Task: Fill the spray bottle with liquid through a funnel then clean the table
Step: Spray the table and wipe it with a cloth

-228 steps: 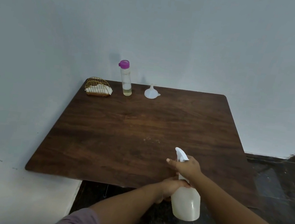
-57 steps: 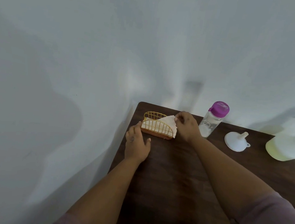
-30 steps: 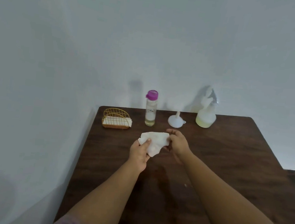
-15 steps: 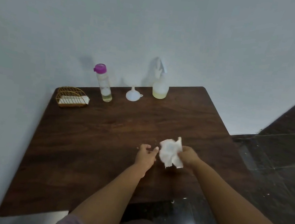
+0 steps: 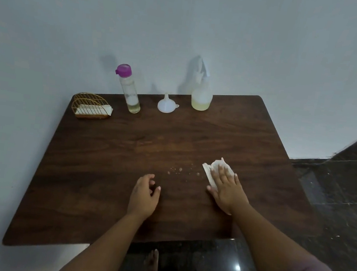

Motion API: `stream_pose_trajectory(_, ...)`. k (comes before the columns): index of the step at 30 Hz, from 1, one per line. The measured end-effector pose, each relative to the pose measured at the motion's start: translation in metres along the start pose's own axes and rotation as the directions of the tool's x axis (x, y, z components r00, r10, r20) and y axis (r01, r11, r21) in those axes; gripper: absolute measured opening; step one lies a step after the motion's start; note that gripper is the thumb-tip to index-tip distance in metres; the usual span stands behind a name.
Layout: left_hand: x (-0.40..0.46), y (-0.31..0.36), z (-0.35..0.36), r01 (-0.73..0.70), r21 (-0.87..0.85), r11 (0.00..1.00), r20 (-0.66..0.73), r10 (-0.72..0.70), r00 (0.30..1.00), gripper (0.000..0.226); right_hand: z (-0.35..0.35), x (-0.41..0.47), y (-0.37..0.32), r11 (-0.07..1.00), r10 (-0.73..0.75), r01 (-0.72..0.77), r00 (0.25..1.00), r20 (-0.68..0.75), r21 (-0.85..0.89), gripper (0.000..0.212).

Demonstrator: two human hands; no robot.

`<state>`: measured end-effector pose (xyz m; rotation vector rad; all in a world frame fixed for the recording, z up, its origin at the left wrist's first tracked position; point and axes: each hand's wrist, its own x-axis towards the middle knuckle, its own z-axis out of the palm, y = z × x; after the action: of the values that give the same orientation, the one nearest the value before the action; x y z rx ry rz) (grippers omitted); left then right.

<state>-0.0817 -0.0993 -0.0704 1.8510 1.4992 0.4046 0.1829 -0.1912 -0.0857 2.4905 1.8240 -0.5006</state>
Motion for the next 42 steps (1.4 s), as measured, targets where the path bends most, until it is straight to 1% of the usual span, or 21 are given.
stream_pose_trajectory(2,0.004,-0.013,-0.006,-0.036,0.083,0.996,0.002,0.036,0.999,0.042,0.01,0.007,0.006,0.998,-0.049,0.051,0.998,0.044,-0.049,0.084)
stream_pose_trajectory(3,0.008,-0.019,-0.008,-0.05,0.125,0.991,0.003,0.05,0.999,0.043,0.011,0.012,0.003,0.999,-0.023,0.025,0.999,0.033,-0.035,0.086)
stream_pose_trajectory(6,0.018,-0.028,-0.015,-0.056,0.287,0.956,0.007,0.057,0.998,0.046,0.01,0.032,-0.021,0.986,0.155,-0.154,0.988,-0.016,0.064,0.084)
stream_pose_trajectory(8,0.026,-0.033,-0.021,-0.025,0.392,0.92,-0.001,0.027,1.0,0.051,0.008,0.048,-0.047,0.979,0.18,-0.179,0.984,0.005,0.093,0.084)
stream_pose_trajectory(9,0.03,-0.037,-0.024,0.006,0.441,0.898,-0.017,0.001,1.0,0.055,0.009,0.054,-0.063,0.984,0.149,-0.15,0.989,0.026,0.099,0.084)
stream_pose_trajectory(11,0.036,-0.048,-0.031,0.114,0.495,0.861,-0.099,-0.074,0.992,0.061,0.018,0.057,-0.102,0.995,0.023,-0.027,0.999,0.047,0.1,0.082)
stream_pose_trajectory(14,0.043,-0.058,-0.04,0.289,0.41,0.865,-0.18,-0.234,0.955,0.055,0.037,0.044,-0.164,0.974,-0.217,0.212,0.974,0.07,0.076,0.08)
stream_pose_trajectory(16,0.046,-0.064,-0.044,0.259,0.417,0.871,-0.156,-0.212,0.965,0.051,0.049,0.034,-0.19,0.938,-0.346,0.346,0.936,0.063,0.008,0.079)
stream_pose_trajectory(18,0.05,-0.07,-0.049,0.148,0.51,0.848,-0.078,-0.126,0.989,0.049,0.049,0.038,-0.198,0.888,-0.446,0.449,0.893,0.057,-0.095,0.078)
stream_pose_trajectory(20,0.053,-0.074,-0.054,0.094,0.558,0.825,-0.034,-0.09,0.995,0.049,0.037,0.056,-0.194,0.862,-0.475,0.484,0.875,0.094,-0.153,0.077)
stream_pose_trajectory(22,0.055,-0.074,-0.055,0.094,0.577,0.812,-0.027,-0.096,0.995,0.049,0.021,0.081,-0.179,0.909,-0.384,0.394,0.918,0.094,-0.134,0.078)
stream_pose_trajectory(24,0.056,-0.073,-0.052,0.097,0.581,0.808,-0.011,-0.112,0.994,0.05,0.008,0.103,-0.15,0.979,-0.193,0.195,0.98,0.043,-0.059,0.079)
stream_pose_trajectory(26,0.057,-0.073,-0.052,0.098,0.582,0.807,0.0,-0.121,0.993,0.05,0.001,0.112,-0.111,1.0,0.004,-0.004,1.0,0.004,0.006,0.08)
stream_pose_trajectory(30,0.06,-0.075,-0.057,0.075,0.609,0.79,0.009,-0.101,0.995,0.05,-0.002,0.091,-0.05,0.952,0.289,-0.284,0.957,-0.032,0.11,0.086)
stream_pose_trajectory(33,0.06,-0.073,-0.059,0.072,0.589,0.805,0.018,-0.102,0.995,0.05,0.011,0.068,-0.069,0.905,0.411,-0.402,0.91,-0.044,0.137,0.092)
stream_pose_trajectory(34,0.06,-0.072,-0.059,0.073,0.583,0.809,0.02,-0.104,0.994,0.049,0.015,0.061,-0.088,0.915,0.394,-0.387,0.918,-0.046,0.116,0.093)
stream_pose_trajectory(35,0.058,-0.072,-0.059,0.076,0.579,0.812,0.016,-0.105,0.994,0.049,0.021,0.054,-0.111,0.941,0.331,-0.326,0.942,-0.055,0.087,0.094)
stream_pose_trajectory(37,0.057,-0.072,-0.06,0.087,0.565,0.821,-0.002,-0.104,0.995,0.047,0.036,0.042,-0.162,0.996,0.084,-0.083,0.995,-0.059,0.028,0.096)
stream_pose_trajectory(38,0.057,-0.072,-0.061,0.094,0.544,0.834,-0.016,-0.102,0.995,0.046,0.043,0.037,-0.185,0.997,-0.07,0.071,0.997,-0.012,0.011,0.096)
stream_pose_trajectory(40,0.059,-0.073,-0.063,0.098,0.499,0.861,-0.031,-0.096,0.995,0.044,0.049,0.034,-0.219,0.934,-0.353,0.356,0.93,0.1,-0.013,0.092)
stream_pose_trajectory(42,0.06,-0.075,-0.064,0.093,0.489,0.868,-0.029,-0.09,0.996,0.044,0.048,0.044,-0.23,0.82,-0.547,0.563,0.823,0.15,-0.099,0.088)
